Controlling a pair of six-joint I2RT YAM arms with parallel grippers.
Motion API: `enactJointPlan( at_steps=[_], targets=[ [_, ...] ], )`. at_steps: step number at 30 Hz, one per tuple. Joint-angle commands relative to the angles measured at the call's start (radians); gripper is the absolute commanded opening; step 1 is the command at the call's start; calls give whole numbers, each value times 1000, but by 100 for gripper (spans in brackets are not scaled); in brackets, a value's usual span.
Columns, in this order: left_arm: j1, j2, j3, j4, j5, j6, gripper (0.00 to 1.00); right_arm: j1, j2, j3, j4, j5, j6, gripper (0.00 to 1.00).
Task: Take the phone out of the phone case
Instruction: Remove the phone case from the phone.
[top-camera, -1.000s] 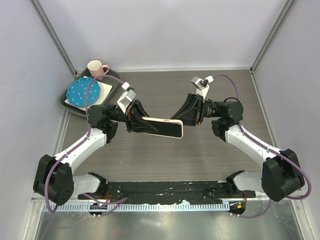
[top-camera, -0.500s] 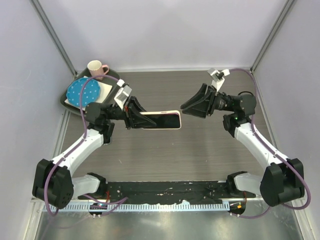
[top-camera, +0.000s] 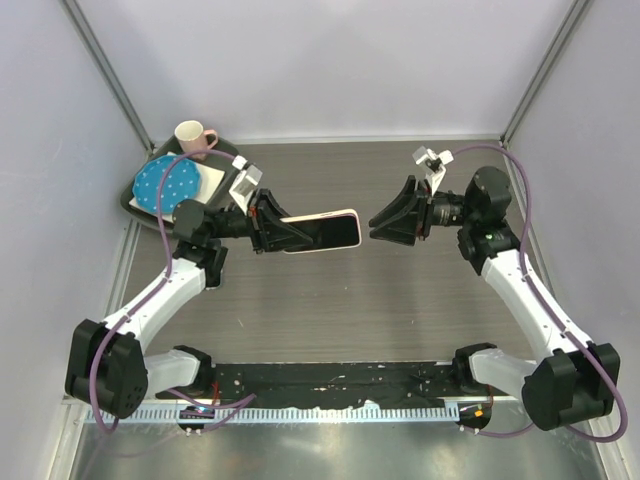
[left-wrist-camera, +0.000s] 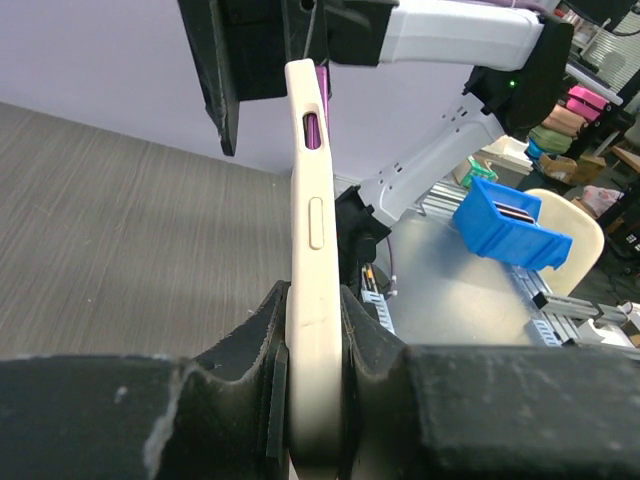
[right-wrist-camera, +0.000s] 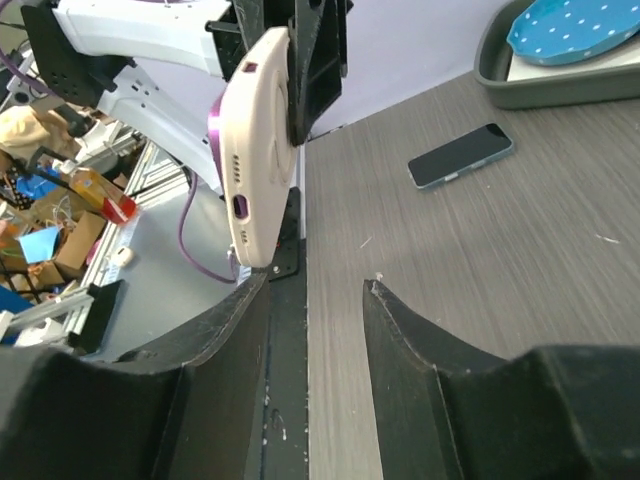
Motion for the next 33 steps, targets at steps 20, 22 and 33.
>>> enactJointPlan(
  at_steps=[20, 22, 33],
  targets=[
    [6, -36, 42, -212, -66, 147, 0, 179, -59, 178, -806, 155, -871, 48],
    [5, -38, 43, -213, -63, 147, 0, 180, -36, 187, -756, 152, -841, 45],
    [5, -35, 50, -201, -37, 121, 0, 180, 10, 230, -765, 155, -844, 36]
  ],
)
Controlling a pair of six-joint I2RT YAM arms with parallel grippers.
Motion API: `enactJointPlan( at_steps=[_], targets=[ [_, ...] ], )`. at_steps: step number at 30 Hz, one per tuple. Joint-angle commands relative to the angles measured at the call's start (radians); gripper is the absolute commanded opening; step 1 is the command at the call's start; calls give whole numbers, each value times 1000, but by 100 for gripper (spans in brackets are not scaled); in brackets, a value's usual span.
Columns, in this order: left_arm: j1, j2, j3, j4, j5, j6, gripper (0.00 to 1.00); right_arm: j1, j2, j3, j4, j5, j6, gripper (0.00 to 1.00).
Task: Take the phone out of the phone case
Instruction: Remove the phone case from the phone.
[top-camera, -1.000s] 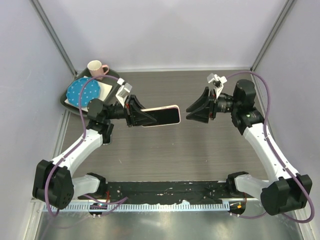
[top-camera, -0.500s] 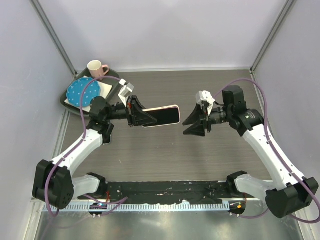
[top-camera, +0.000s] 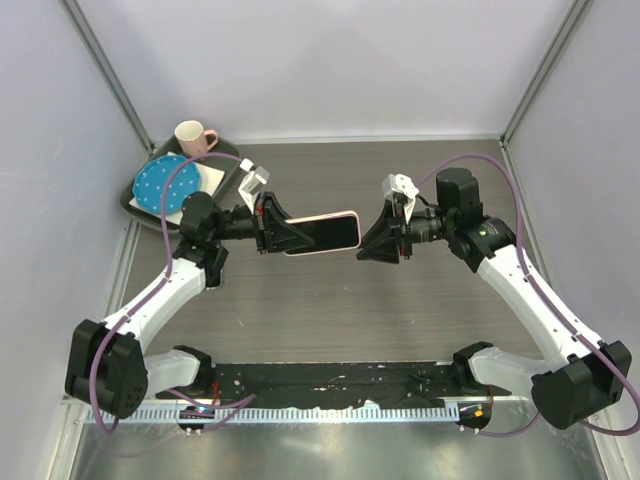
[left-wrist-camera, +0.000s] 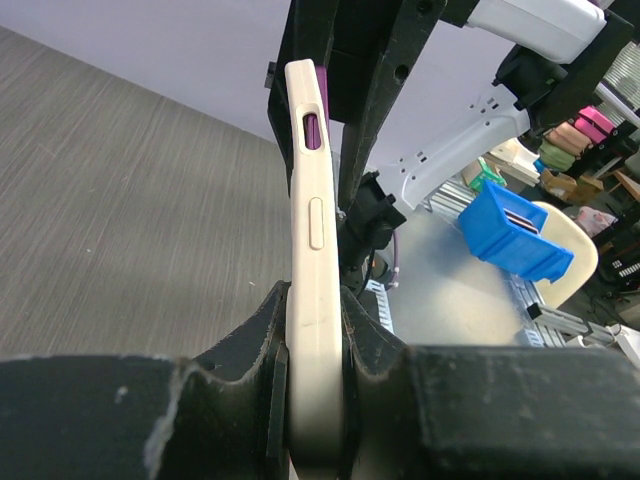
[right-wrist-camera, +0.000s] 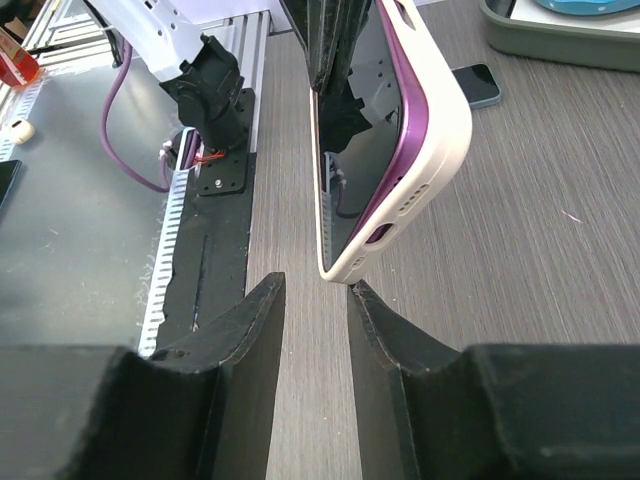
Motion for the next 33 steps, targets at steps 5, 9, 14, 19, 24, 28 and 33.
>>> enactJointPlan(
  at_steps=[5, 9, 14, 19, 24, 28, 33],
  targets=[
    [6, -38, 43, 70, 4, -10, 0, 4, 20, 58, 69, -37, 52, 34],
    [4, -40, 43, 80, 9, -21, 0, 5, 28, 67, 74, -49, 54, 29],
    [3, -38, 43, 101, 29, -41, 0, 4, 34, 72, 74, -46, 55, 29],
    [-2, -37, 41, 132, 46, -65, 0, 4, 42, 76, 74, -12, 66, 39],
    [-1, -35, 40, 138, 43, -67, 0, 2, 54, 79, 72, -46, 77, 34],
    [-2, -34, 38, 140, 44, -67, 0, 4, 54, 73, 72, -71, 75, 25],
    [-7, -29, 38, 140, 50, -73, 0, 2, 45, 70, 71, -103, 57, 11]
  ],
)
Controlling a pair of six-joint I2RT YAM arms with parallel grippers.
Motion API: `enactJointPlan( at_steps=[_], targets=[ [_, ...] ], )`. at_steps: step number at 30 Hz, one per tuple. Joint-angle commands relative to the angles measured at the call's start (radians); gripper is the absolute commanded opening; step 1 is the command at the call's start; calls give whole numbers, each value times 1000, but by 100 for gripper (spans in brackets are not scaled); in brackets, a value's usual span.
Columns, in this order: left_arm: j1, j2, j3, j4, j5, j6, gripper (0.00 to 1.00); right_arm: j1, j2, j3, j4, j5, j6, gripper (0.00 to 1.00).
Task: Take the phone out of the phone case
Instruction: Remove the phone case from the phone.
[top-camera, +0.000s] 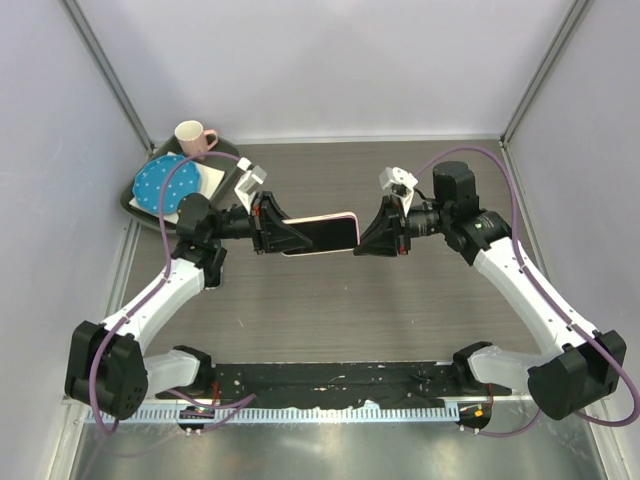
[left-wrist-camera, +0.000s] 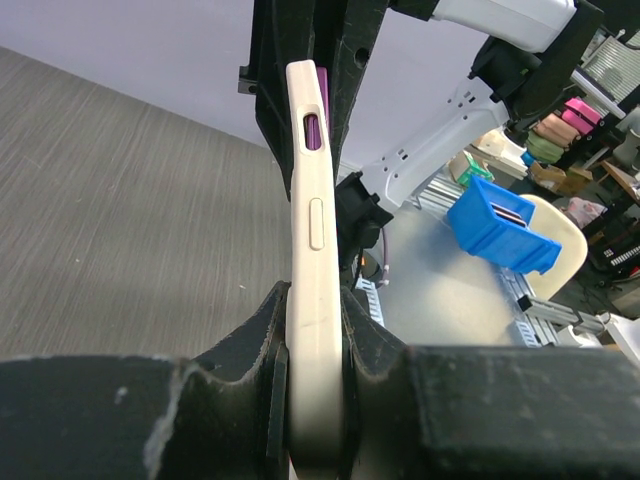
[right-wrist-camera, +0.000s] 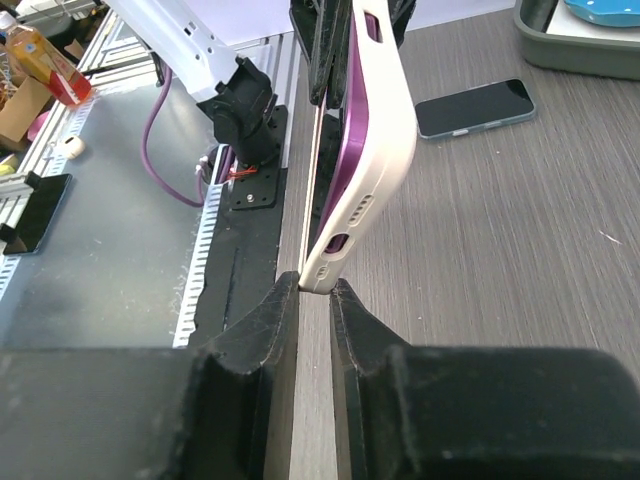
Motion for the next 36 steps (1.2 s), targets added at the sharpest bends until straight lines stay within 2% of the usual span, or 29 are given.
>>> enactJointPlan(
  at_steps=[1, 10, 21, 26, 32, 36],
  targets=[
    [-10, -22, 38, 75, 19, -26, 0, 4, -15, 31, 39, -49, -32, 10],
    [-21, -21, 38, 73, 39, -44, 0, 8, -41, 34, 11, -91, -87, 5],
    [-55, -13, 46, 78, 85, -78, 0, 16, -58, 88, -107, -131, -244, 1],
    [-78, 2, 66, 78, 129, -99, 0, 15, -55, 120, -283, -169, -458, 1],
    [-104, 33, 101, 78, 185, -132, 0, 16, -55, 136, -371, -140, -575, 1],
    [-106, 33, 92, 87, 177, -129, 0, 15, -56, 134, -382, -129, -584, 1]
  ],
)
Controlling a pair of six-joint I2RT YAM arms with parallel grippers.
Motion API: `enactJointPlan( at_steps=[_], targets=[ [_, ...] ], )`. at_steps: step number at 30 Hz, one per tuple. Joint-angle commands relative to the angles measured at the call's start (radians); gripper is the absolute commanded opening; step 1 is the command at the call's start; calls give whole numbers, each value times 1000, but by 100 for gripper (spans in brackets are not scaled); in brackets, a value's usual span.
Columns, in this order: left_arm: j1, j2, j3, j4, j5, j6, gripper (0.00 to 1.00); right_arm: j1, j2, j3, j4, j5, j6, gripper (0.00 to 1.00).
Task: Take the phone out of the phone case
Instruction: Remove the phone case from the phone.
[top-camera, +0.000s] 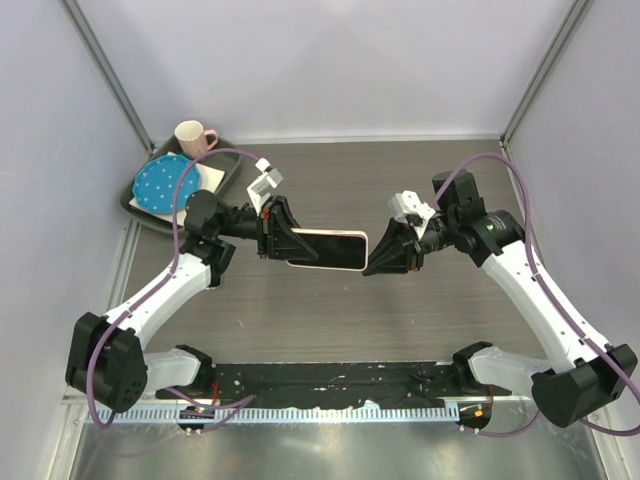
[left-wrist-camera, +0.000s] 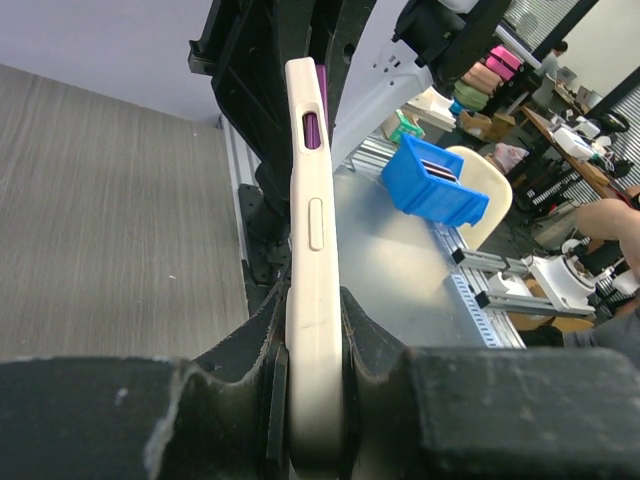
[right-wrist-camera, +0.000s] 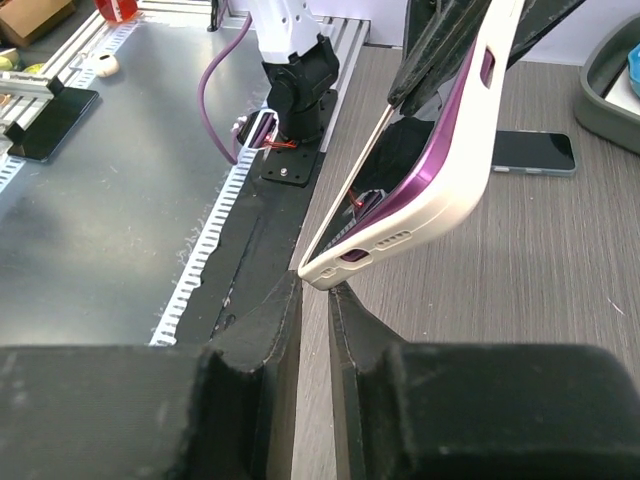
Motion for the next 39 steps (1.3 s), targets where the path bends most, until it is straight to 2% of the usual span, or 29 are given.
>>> enactJointPlan(
  at_steps=[1, 3, 4, 6, 7, 10, 12, 25, 33, 35, 39],
  targets=[
    [-24, -6, 28, 53, 56, -23, 0, 3, -19, 55, 13, 11, -83, 1],
    [-24, -12, 17, 56, 40, -13, 0, 5, -21, 69, 2, 32, -69, 1],
    [-24, -14, 15, 55, 34, -2, 0, 3, -24, 75, 0, 43, -55, 11],
    [-12, -20, 15, 27, 10, 21, 0, 5, -28, 85, 0, 58, -20, 24],
    [-8, -25, 17, -14, -12, 56, 0, 3, -30, 89, -1, 57, 11, 35],
    [5, -26, 29, -109, -33, 131, 0, 5, -40, 70, 14, 49, 57, 45],
    [5, -26, 34, -143, -44, 159, 0, 5, -41, 52, 48, 50, 112, 48],
    [28, -22, 34, -48, -84, 98, 0, 28, -47, -111, 301, 84, 341, 46],
    [26, -16, 21, -48, -76, 109, 0, 29, -22, -68, 329, 86, 402, 43],
    [26, -16, 20, -48, -75, 110, 0, 29, -16, -56, 342, 90, 422, 41],
    [26, -20, 20, -48, -75, 113, 0, 28, -11, -65, 347, 83, 411, 29]
  ],
)
